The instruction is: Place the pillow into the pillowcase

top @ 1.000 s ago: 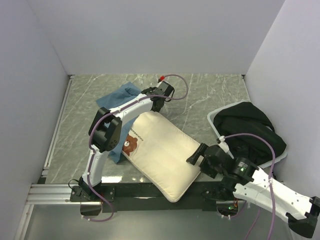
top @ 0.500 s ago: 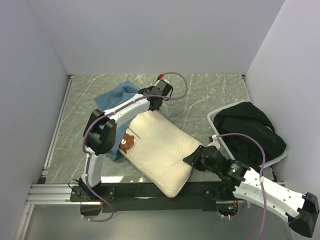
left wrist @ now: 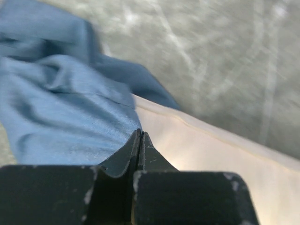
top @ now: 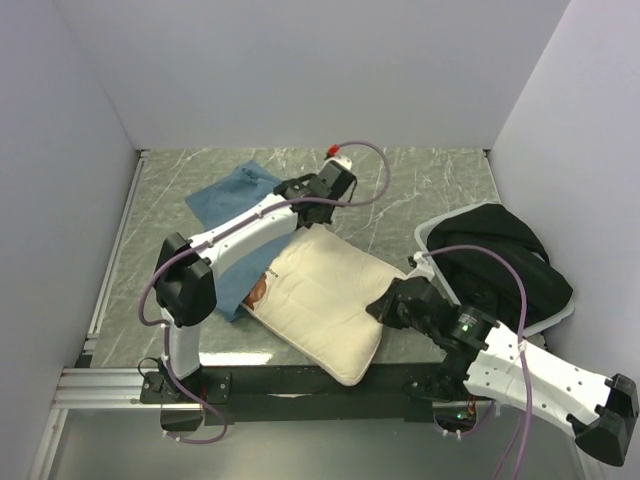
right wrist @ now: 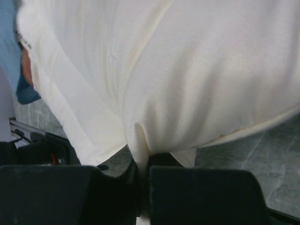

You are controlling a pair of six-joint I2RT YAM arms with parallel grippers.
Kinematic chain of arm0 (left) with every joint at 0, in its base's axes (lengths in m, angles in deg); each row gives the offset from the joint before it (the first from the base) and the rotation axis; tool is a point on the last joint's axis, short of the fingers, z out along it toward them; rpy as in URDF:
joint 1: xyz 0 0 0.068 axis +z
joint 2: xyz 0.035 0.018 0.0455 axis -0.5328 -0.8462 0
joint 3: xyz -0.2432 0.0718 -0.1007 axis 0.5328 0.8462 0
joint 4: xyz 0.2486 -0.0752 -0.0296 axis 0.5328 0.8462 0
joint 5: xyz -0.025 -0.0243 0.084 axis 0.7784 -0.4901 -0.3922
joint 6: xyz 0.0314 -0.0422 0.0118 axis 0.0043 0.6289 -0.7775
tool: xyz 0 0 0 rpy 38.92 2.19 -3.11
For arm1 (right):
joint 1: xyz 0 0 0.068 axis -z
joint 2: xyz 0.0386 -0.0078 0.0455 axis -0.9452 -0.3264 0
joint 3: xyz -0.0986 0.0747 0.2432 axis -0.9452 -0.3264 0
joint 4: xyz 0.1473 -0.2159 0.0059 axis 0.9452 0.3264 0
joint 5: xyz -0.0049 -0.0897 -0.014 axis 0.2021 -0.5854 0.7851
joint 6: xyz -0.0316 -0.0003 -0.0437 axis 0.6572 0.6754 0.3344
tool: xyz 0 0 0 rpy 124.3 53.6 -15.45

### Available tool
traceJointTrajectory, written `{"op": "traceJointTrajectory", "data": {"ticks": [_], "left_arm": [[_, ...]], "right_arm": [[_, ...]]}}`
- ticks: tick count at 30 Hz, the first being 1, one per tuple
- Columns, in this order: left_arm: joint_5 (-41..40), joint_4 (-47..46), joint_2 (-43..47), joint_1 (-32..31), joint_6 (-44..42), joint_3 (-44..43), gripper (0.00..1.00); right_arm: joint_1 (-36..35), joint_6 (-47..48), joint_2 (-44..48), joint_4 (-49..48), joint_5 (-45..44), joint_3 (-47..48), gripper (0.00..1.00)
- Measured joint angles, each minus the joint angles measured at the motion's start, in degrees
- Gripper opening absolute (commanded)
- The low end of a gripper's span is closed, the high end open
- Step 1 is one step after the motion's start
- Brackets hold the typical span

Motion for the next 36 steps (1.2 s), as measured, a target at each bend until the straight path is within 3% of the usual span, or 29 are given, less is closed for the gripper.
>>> {"op": "traceJointTrajectory", "data": {"ticks": [10, 17, 21, 24, 28, 33, 36], "left_arm": [[5.3, 1.1, 3.8, -6.5, 4.7, -2.7, 0.01], [6.3, 1.1, 12.7, -8.2, 7.8, -10.8, 0.01], [5.0, 2.8, 15.1, -6.2, 8.7, -14.9, 0.01], [5.4, 1.1, 15.2, -4.6, 9.5, -13.0, 0.01], [8.5, 1.9, 10.7, -4.0, 9.8, -13.3, 0.01], [13.0, 5.7, -6.7, -3.9, 9.6, -37.9, 0.01], [13.4, 3.2, -5.4, -3.6, 10.3, -36.6, 0.01]], "right_arm": [[0.0, 15.6, -5.2, 5.1, 0.1, 29.2, 0.00], [1.3, 18.0, -4.9, -4.2, 4.0, 25.3, 0.00], [1.6, 19.8, -7.5, -3.6, 5.0, 24.2, 0.00], [2.0, 22.1, -8.4, -1.6, 4.5, 28.3, 0.00], [1.8, 25.6, -9.8, 0.5, 3.6, 38.6, 0.00], [3.5, 30.8, -13.9, 3.9, -1.3, 48.5, 0.00], [7.2, 34.3, -18.5, 6.8, -3.0, 54.2, 0.00]]}}
